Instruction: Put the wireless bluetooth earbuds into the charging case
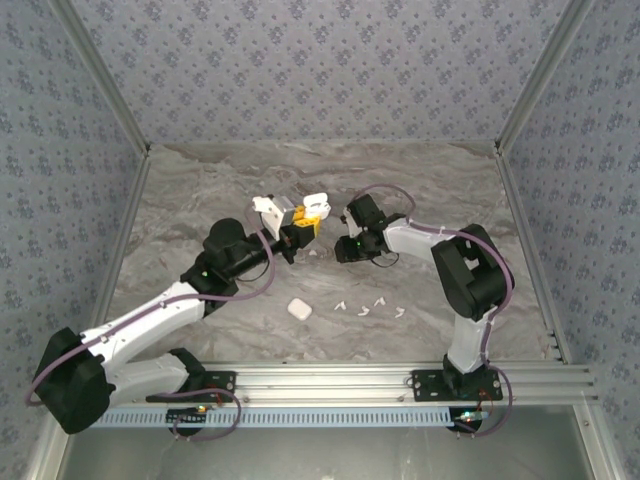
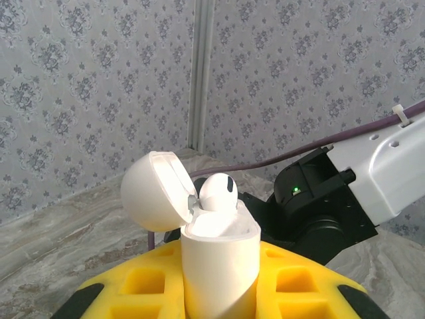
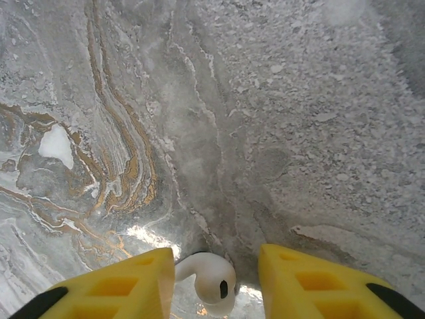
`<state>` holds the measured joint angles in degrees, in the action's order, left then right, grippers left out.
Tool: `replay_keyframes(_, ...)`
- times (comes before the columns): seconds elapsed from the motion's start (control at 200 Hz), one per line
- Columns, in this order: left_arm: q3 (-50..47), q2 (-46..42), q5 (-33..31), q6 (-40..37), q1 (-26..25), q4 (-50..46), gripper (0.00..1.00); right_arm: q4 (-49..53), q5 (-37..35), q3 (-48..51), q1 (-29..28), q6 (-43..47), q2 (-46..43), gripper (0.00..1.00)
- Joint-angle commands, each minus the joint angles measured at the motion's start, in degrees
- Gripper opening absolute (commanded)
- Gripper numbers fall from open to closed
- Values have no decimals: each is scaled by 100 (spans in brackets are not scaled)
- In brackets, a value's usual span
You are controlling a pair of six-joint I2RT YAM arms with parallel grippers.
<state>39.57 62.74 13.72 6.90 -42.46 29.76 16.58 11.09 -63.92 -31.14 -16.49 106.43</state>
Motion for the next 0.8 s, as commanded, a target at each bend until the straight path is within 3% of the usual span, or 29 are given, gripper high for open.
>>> replay_keyframes(0.0, -58, -152, -53, -90, -21, 74, 0, 284, -80, -112, -39, 67, 106, 37)
replay_keyframes(0.415, -96, -218, -121, -100, -21, 50, 0, 311, -22, -112, -124, 85, 222, 26)
replay_keyframes(0.795, -133, -184, -180, 15, -18, 181, 0, 296, -493, 156, -68, 448, -1011, 18)
